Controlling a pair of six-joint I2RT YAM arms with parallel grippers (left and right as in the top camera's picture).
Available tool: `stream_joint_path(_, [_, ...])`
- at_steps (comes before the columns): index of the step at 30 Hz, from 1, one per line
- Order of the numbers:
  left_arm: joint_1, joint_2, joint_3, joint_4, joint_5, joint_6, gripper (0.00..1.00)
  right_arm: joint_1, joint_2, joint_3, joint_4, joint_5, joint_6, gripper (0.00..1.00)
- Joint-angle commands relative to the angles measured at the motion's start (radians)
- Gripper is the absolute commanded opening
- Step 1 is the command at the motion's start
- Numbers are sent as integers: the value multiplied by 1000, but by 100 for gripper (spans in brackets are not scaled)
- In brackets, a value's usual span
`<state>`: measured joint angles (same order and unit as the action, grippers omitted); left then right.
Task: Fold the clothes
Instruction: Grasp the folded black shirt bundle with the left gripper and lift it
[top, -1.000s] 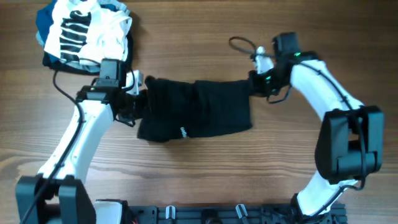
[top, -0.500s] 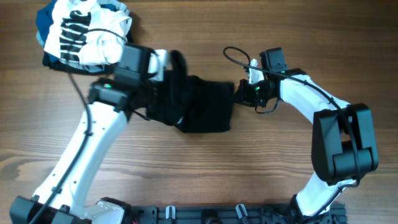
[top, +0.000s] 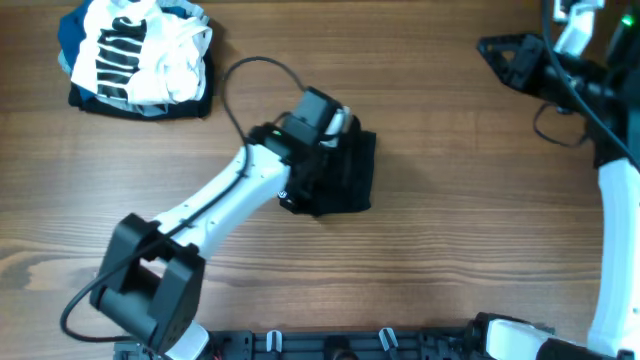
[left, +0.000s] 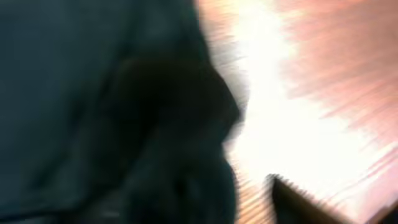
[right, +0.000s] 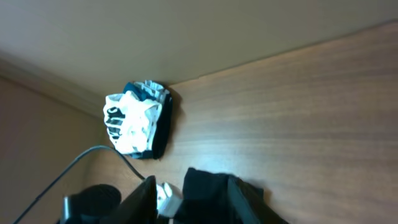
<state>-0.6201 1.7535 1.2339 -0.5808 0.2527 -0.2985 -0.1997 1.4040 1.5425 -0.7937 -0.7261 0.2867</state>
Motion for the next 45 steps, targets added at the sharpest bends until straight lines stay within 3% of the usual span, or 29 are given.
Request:
stream_joint_path(1, [-57, 20, 16, 32, 16, -2, 100, -37, 38, -13, -43, -8, -61, 41])
stream_joint_path(8, [-16, -27, 148, -27, 26, -46, 100, -40, 46, -13, -107, 37, -121, 45])
stream_joint_path(14, [6, -40, 259, -262, -45, 64, 100, -41, 105, -13, -137, 151, -156, 73])
stream_joint_path(19, [-71, 25, 259, -269, -196, 67, 100, -63, 119, -13, -139, 203, -156, 82])
stream_joint_path(31, [-195, 251, 259, -252, -312, -2, 100, -141, 121, -13, -164, 203, -156, 86])
stream_joint_path(43, [-177, 453, 259, 35, -547, -19, 100, -141, 122, -13, -166, 212, -157, 86])
stream_joint_path(45, [-177, 454, 259, 40, -562, -18, 86, -141, 125, -13, -165, 217, -157, 86])
